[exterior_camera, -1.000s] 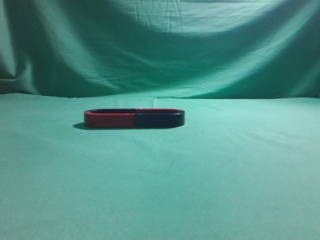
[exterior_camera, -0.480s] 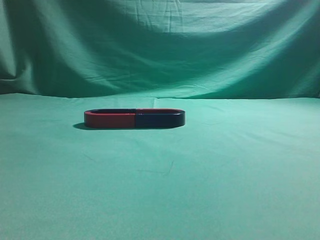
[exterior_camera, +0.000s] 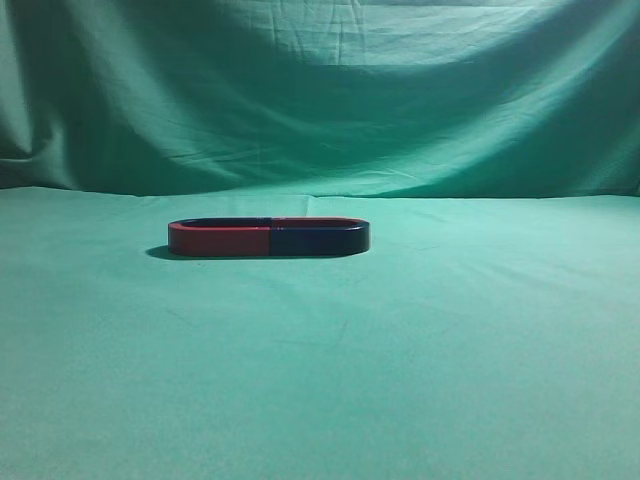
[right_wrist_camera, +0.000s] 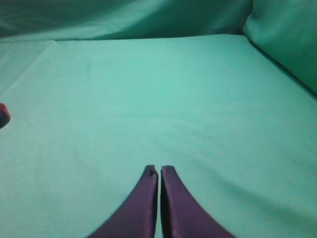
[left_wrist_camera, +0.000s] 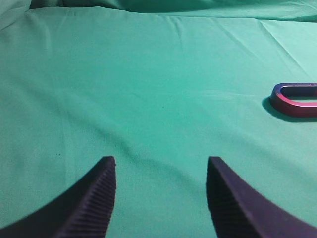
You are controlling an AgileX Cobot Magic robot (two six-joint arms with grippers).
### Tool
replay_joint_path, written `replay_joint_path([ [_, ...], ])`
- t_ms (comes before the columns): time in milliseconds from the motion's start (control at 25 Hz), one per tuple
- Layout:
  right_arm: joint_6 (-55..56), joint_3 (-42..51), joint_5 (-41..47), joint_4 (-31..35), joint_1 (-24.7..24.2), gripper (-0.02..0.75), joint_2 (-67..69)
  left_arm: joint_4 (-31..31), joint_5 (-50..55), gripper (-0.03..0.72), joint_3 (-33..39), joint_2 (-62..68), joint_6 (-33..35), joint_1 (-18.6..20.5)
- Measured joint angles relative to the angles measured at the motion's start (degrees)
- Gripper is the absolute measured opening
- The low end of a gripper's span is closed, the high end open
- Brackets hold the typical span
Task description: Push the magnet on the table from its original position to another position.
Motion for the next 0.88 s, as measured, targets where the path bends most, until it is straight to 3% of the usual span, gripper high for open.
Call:
replay_joint_path([
  [880, 0.1, 0.1, 1.8, 0.0, 0.0, 0.0, 0.0, 0.0, 0.0, 0.372, 0.0, 0.0, 0.0, 0.0],
])
